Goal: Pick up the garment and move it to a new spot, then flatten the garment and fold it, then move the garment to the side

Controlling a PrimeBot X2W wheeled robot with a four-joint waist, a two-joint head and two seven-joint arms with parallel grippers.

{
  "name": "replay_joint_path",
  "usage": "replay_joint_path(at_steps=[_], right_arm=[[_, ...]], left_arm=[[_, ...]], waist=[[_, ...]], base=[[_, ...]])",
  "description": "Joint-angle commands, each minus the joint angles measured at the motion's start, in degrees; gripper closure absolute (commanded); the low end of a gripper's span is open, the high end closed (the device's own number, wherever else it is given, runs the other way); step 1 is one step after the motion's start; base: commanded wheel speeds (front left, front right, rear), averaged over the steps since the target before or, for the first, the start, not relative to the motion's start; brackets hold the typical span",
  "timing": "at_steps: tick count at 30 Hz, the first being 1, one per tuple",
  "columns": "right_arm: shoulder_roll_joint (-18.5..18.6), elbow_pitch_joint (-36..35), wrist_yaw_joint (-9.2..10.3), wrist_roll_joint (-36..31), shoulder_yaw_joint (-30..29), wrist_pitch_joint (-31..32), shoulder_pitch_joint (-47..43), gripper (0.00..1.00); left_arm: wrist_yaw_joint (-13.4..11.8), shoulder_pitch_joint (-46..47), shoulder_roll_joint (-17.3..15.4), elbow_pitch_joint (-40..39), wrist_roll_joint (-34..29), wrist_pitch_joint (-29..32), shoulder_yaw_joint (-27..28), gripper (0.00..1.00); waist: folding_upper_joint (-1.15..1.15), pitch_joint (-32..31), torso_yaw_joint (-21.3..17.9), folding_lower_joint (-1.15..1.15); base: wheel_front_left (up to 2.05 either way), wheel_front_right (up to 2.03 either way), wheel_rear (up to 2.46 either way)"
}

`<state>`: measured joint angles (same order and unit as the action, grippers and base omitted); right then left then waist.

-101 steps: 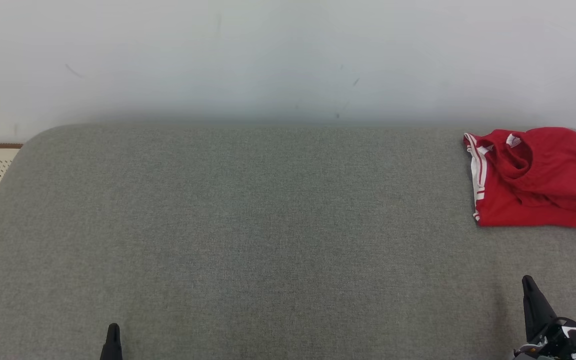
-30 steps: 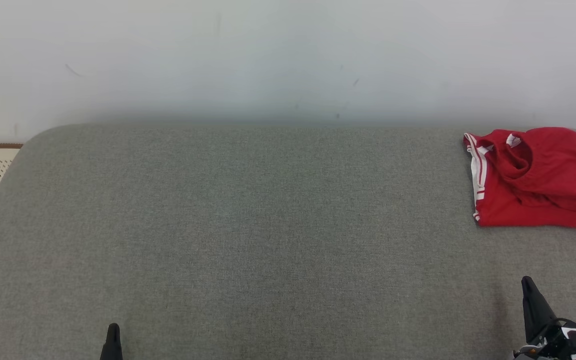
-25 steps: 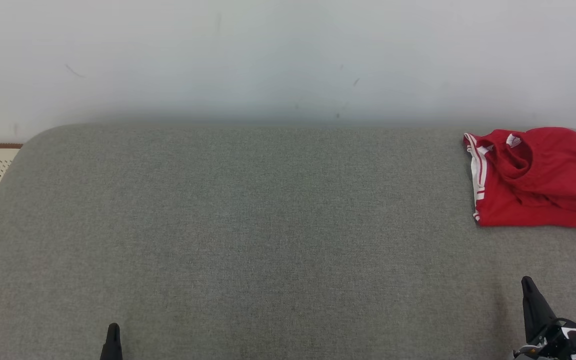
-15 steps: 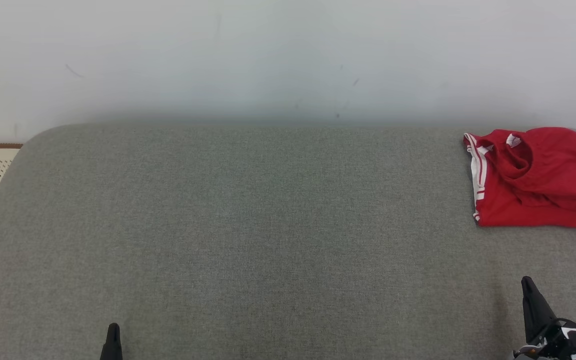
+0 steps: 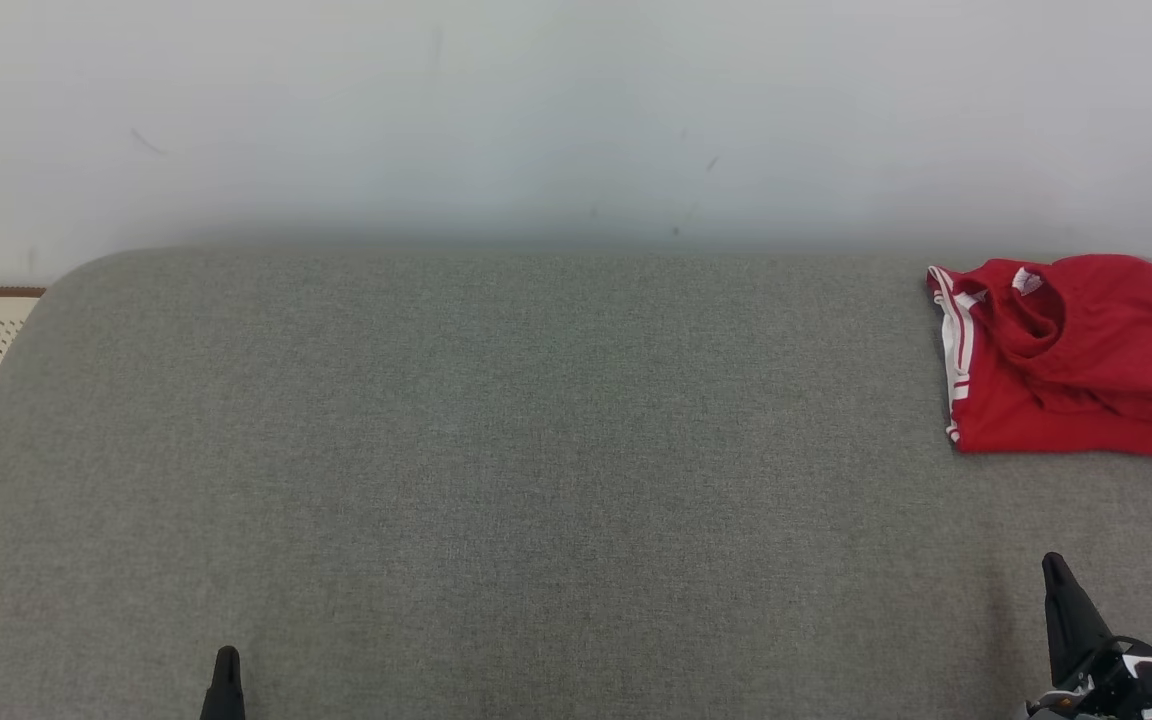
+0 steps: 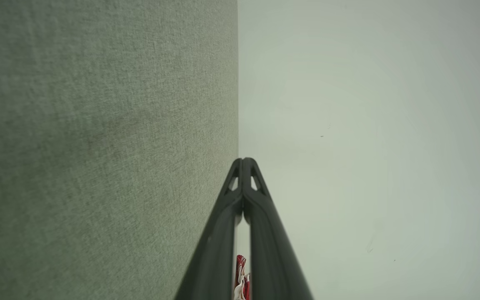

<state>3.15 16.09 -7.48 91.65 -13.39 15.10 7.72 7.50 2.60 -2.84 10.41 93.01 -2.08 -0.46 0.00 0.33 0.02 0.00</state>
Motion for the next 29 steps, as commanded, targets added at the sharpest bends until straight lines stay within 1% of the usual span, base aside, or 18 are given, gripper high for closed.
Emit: replay_joint_path(at_steps=[1, 29], right_arm=[[-0.2, 0.0, -0.02, -0.5, -0.1, 0.0, 0.4, 1.00], [-0.2, 0.1, -0.02, -0.6, -0.2, 0.1, 0.5, 1.00]], left_arm=[[0.3, 0.4, 0.1, 0.0, 0.2, -0.1, 0.1, 1.00], [0.3, 0.4, 0.1, 0.0, 0.2, -0.1, 0.1, 1.00]], waist=[[0.00, 0.0, 0.0, 0.00], [0.00, 0.0, 0.0, 0.00]], base=[[0.00, 0.00, 0.00], [0.00, 0.00, 0.00]])
